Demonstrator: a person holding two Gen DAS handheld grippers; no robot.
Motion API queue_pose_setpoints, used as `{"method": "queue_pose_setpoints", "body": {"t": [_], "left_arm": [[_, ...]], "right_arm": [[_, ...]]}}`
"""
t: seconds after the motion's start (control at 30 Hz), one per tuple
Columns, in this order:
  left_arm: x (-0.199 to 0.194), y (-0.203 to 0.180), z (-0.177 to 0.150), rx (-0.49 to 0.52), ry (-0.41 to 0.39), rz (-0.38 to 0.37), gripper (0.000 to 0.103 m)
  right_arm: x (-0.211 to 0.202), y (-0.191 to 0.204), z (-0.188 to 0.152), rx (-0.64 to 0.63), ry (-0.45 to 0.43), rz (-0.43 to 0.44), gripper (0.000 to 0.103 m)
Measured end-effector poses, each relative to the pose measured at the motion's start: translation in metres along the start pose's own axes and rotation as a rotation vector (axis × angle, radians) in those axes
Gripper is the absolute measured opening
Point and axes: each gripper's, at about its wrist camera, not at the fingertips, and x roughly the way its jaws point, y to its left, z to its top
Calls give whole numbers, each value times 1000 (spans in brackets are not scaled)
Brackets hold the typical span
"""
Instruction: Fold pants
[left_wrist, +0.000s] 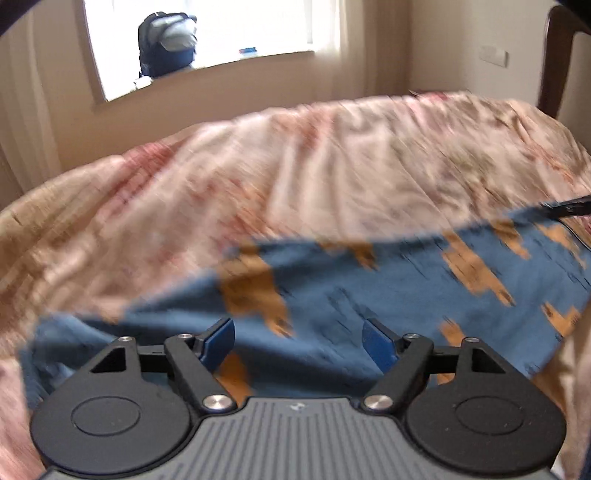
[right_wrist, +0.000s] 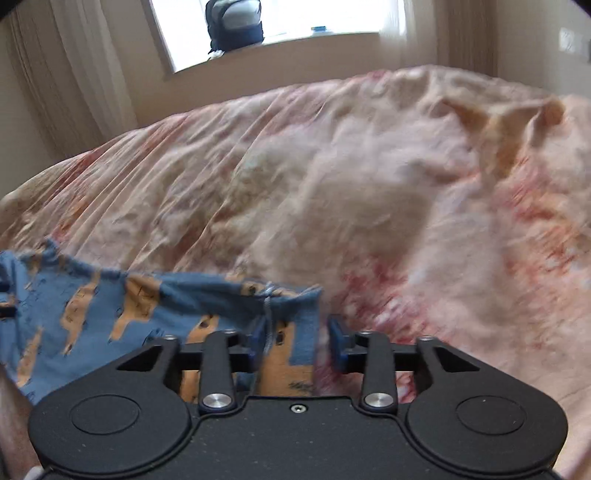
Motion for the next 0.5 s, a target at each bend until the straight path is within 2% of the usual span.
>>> {"method": "queue_pose_setpoints", "body": {"t": [0.07,0.13,0.2,0.33,0.4,0.47,0.5], "left_arm": [[6,18,18,29,-9,44,82],[21,34,35,59,16,60,83],[45,51,49,63,76,25,82],[86,76,64,30,194,-76,72],[98,83,69,20,234,-129,63],[100,84,74,27,248,-186,42],[101,84,73,39,254,-204,39]], "right_arm": [[-8,7,5,-20,-55,-51,57],[-10,25,13,-92,-78,-34,57],[-3,46,20,-151,-57,48,58],[30,102,36,-267,12,251,58],[49,132,43,-338,43,317,58],[68,158,49,-401,82,384,57],[75,171,50,-431,95,404,56]]}}
